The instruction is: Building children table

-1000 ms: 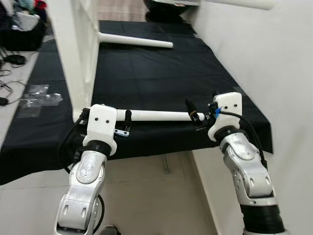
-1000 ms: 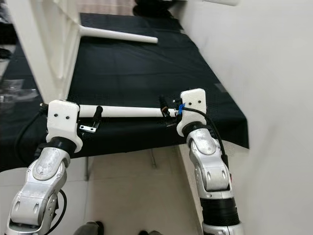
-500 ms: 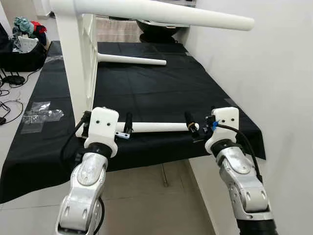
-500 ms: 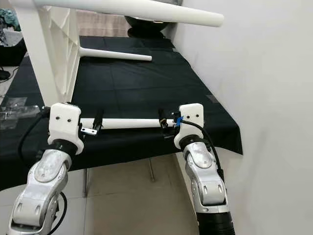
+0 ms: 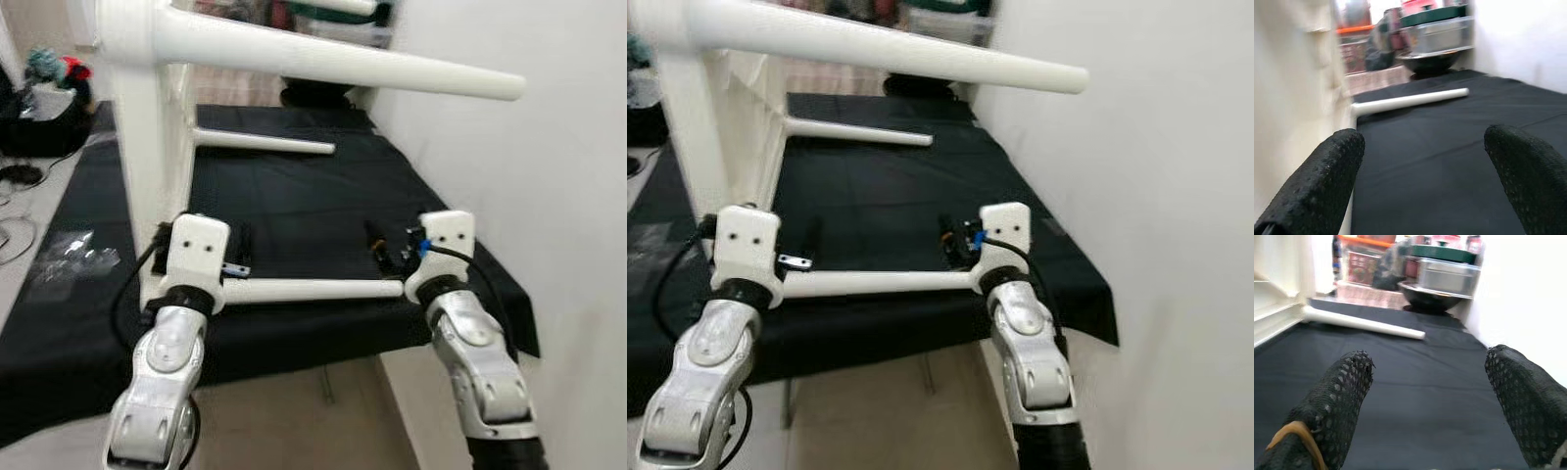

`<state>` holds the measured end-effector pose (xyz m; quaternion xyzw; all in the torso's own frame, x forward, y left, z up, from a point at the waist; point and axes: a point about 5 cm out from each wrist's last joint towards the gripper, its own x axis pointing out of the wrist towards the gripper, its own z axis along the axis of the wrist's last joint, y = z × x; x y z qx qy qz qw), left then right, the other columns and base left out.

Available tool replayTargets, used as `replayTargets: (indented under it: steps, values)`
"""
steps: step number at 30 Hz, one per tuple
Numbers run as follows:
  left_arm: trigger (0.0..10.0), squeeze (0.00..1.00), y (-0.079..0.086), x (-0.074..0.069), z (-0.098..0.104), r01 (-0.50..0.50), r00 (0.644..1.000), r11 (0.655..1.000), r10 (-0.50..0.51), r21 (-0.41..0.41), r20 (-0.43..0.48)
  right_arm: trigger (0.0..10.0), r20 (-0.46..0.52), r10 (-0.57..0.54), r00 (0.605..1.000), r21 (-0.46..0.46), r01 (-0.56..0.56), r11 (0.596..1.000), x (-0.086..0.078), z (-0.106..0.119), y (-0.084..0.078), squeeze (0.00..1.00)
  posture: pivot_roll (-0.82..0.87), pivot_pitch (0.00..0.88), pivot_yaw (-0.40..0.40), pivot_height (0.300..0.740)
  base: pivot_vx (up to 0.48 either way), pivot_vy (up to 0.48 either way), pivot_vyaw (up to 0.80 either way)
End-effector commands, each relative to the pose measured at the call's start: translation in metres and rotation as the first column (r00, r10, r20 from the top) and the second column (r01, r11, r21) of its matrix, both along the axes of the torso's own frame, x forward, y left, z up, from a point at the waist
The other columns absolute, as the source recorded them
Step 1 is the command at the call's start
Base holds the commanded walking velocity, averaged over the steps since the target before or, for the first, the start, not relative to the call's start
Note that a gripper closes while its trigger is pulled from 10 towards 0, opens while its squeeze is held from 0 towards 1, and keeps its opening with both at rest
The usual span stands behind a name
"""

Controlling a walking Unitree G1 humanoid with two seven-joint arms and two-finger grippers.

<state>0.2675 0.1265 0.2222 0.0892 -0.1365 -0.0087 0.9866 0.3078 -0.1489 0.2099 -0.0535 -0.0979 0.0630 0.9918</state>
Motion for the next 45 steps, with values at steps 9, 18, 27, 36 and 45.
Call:
replayTargets:
  steps: [9, 18, 27, 36, 45]
  values:
    - [10.0, 0.0, -0.005, 0.001, -0.005, 0.023, 0.999, 1.0, -0.024, -0.021, -0.031, 10.0, -0.023, -0.123, 0.992, -0.033, 0.122, 0.992, 0.001, -0.002, -0.017, 0.0, 0.12, 0.097, -0.143, 0.74, 0.068, 0.0, 0.0]
    - [10.0, 0.0, -0.005, 0.001, -0.01, 0.023, 0.998, 0.999, -0.025, -0.029, -0.064, 10.0, -0.011, -0.354, 0.935, -0.22, 0.343, 0.913, -0.001, -0.01, -0.058, 0.0, 0.12, 0.109, -0.138, 0.74, 0.0, 0.0, 0.0]
    - [10.0, 0.0, -0.004, 0.0, -0.034, 0.001, 0.984, 0.999, -0.01, -0.05, -0.177, 10.0, 0.462, -0.378, 0.803, -0.322, 0.548, 0.772, -0.02, 0.05, -0.072, 0.0, 0.11, 0.11, -0.128, 0.74, 0.0, 0.0, 0.0]
    - [10.0, 0.0, -0.003, 0.001, -0.039, 0.0, 0.98, 0.999, -0.01, -0.051, -0.197, 10.0, 0.641, -0.241, 0.729, -0.413, 0.592, 0.692, -0.027, 0.069, -0.048, 0.0, 0.11, 0.11, -0.128, 0.74, 0.0, 0.0, 0.0]
    - [10.0, 0.0, -0.006, 0.001, -0.037, 0.005, 0.982, 0.998, -0.016, -0.059, -0.186, 10.0, 0.689, -0.016, 0.724, -0.549, 0.537, 0.641, -0.01, 0.082, -0.015, 0.0, 0.11, 0.112, -0.132, 0.74, 0.0, 0.0, 0.0]
